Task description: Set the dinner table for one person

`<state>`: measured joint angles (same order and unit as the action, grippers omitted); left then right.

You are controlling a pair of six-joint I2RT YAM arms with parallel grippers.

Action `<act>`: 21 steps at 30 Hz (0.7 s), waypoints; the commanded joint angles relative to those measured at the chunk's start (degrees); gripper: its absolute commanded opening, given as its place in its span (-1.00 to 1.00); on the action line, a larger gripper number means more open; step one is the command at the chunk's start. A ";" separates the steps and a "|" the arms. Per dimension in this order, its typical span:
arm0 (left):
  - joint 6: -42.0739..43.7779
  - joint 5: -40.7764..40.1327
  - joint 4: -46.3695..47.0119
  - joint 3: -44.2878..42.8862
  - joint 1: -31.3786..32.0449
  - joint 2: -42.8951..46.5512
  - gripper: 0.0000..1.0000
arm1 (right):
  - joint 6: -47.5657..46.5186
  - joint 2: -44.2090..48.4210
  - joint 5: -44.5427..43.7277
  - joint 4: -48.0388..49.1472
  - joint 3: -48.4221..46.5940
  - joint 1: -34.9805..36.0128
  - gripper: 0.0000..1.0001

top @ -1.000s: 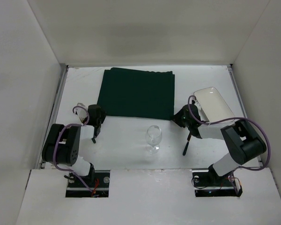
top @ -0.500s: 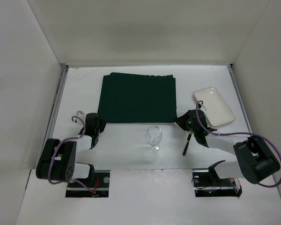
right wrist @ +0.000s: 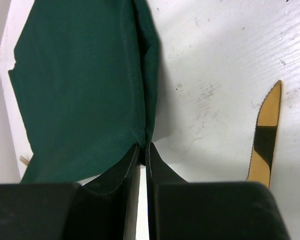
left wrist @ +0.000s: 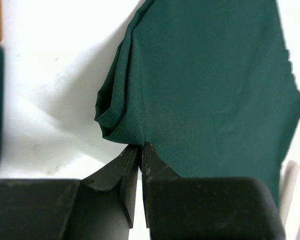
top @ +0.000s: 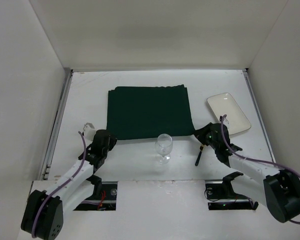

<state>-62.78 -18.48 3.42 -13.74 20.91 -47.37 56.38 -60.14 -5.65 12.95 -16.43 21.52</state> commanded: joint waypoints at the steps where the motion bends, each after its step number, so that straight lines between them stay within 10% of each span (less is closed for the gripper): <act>1: 1.79 -4.11 -6.85 0.99 0.49 0.71 -0.91 | -0.48 2.91 -3.31 -3.28 1.39 -1.00 -0.76; 13: 2.84 -7.27 -5.35 -1.55 5.41 -4.65 -0.90 | -0.31 24.53 -4.81 -18.48 5.53 -2.31 -0.77; 21: 2.49 -8.06 -10.97 -1.56 5.24 1.13 -0.88 | -0.66 17.96 -4.55 -16.03 4.56 -1.18 -0.71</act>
<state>-61.82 -20.62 -1.32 -14.09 27.27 -48.69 56.53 -40.32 -4.73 -3.07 -11.22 20.99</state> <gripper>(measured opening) 0.056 0.137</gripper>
